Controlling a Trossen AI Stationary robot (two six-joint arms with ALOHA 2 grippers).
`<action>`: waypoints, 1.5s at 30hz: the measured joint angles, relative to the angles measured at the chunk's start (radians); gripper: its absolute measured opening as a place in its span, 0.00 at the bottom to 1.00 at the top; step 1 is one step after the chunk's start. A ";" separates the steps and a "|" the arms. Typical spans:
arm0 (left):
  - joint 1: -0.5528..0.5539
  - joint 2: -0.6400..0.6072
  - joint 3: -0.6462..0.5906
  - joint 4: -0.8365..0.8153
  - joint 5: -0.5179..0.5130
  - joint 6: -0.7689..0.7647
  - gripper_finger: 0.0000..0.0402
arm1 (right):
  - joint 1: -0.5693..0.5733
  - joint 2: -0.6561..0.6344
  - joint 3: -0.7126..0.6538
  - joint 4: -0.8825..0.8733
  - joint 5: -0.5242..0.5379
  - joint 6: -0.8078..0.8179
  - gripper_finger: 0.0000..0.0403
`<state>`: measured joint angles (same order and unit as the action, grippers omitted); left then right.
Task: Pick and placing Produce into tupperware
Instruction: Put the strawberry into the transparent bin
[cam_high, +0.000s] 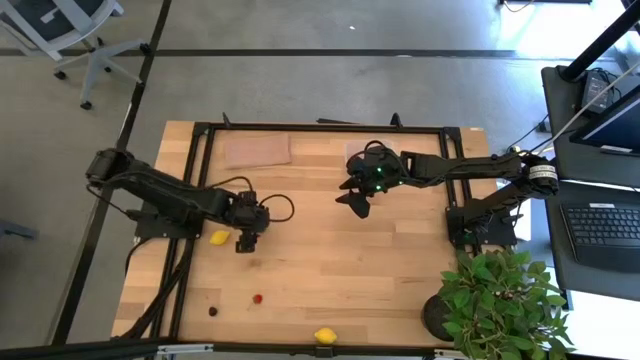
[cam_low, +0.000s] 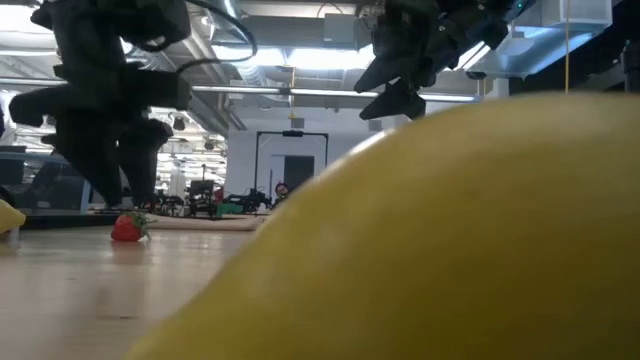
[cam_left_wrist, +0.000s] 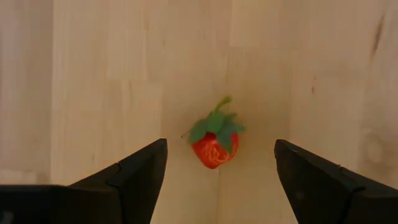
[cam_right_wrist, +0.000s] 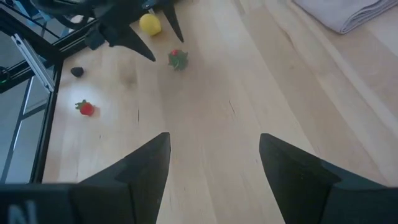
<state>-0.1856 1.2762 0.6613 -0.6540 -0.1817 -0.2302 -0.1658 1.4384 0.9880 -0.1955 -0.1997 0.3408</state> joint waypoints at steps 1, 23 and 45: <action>0.000 0.011 0.000 0.003 0.000 0.000 0.71 | 0.000 0.000 0.000 0.000 0.000 0.000 0.61; 0.061 0.182 0.002 0.040 0.055 -0.003 0.58 | 0.000 0.000 0.000 0.000 -0.001 -0.004 0.62; 0.060 0.184 -0.001 0.087 0.043 -0.002 0.31 | 0.000 0.000 0.000 -0.009 -0.003 0.007 0.62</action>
<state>-0.1253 1.4605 0.6605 -0.5674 -0.1390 -0.2325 -0.1658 1.4384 0.9882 -0.2050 -0.2031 0.3482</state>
